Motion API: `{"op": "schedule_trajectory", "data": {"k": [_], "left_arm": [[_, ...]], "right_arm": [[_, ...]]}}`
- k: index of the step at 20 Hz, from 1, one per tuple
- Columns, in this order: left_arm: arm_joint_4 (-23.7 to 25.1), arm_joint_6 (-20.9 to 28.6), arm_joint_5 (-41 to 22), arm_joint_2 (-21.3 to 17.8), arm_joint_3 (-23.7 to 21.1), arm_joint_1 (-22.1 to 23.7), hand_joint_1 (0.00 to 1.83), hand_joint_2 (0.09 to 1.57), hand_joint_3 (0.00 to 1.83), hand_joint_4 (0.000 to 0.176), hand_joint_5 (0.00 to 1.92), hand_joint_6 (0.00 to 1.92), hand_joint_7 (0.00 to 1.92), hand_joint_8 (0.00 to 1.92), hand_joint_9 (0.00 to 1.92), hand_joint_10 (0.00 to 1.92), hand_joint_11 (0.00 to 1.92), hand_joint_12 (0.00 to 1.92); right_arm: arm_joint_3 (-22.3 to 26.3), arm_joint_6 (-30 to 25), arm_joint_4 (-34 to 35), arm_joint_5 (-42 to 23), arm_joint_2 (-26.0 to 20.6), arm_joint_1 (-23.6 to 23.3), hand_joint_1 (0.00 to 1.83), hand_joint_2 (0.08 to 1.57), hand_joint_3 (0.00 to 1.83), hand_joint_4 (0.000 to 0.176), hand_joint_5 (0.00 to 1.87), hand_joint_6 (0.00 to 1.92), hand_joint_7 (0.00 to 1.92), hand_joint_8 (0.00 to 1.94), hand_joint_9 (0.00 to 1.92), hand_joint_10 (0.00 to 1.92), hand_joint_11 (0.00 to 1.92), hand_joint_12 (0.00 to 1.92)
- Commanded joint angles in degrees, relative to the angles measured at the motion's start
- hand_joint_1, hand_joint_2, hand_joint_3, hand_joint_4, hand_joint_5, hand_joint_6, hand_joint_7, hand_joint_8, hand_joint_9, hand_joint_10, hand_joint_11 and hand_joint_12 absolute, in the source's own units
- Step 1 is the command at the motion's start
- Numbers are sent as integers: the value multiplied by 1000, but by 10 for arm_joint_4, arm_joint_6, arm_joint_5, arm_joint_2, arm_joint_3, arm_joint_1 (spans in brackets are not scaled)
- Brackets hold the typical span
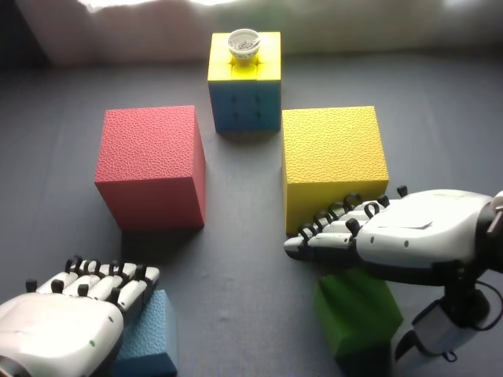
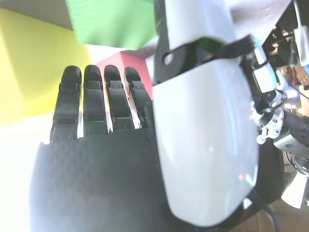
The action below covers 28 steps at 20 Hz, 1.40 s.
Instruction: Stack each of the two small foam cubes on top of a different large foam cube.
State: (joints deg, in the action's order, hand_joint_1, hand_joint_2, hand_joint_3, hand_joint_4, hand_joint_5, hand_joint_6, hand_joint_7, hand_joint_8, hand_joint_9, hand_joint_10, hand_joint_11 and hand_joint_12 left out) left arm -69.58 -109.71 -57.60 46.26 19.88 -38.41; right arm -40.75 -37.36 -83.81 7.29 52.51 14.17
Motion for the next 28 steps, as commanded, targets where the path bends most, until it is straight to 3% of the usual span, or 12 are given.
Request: {"op": "schedule_trajectory", "data": {"k": [1, 15, 26, 28], "left_arm": [[24, -3, -50, 3, 3, 6, 1178, 995, 1, 0, 0, 0, 0, 0, 0, 0, 0, 0], [-26, -3, -61, 68, 47, 41, 1193, 1003, 3, 0, 0, 0, 0, 0, 0, 0, 0, 0], [-50, -3, -73, 88, 65, 56, 1246, 1025, 7, 0, 0, 0, 7, 3, 12, 5, 26, 12], [-53, -5, -73, 90, 66, 58, 1290, 1073, 2, 0, 61, 6, 105, 11, 137, 11, 0, 372]], "right_arm": [[2, -4, -2, 2, 1, 1, 1246, 867, 0, 0, 0, 0, 0, 0, 0, 0, 0, 0], [-29, -12, -2, 45, 68, 25, 1274, 873, 0, 0, 0, 0, 0, 0, 0, 0, 0, 0], [-34, -10, -2, 41, 73, 25, 1207, 919, 13, 0, 32, 12, 0, 0, 0, 0, 66, 32], [-34, -6, -2, 40, 73, 25, 1146, 1002, 0, 0, 103, 16, 12, 2, 0, 0, 2, 363]]}}
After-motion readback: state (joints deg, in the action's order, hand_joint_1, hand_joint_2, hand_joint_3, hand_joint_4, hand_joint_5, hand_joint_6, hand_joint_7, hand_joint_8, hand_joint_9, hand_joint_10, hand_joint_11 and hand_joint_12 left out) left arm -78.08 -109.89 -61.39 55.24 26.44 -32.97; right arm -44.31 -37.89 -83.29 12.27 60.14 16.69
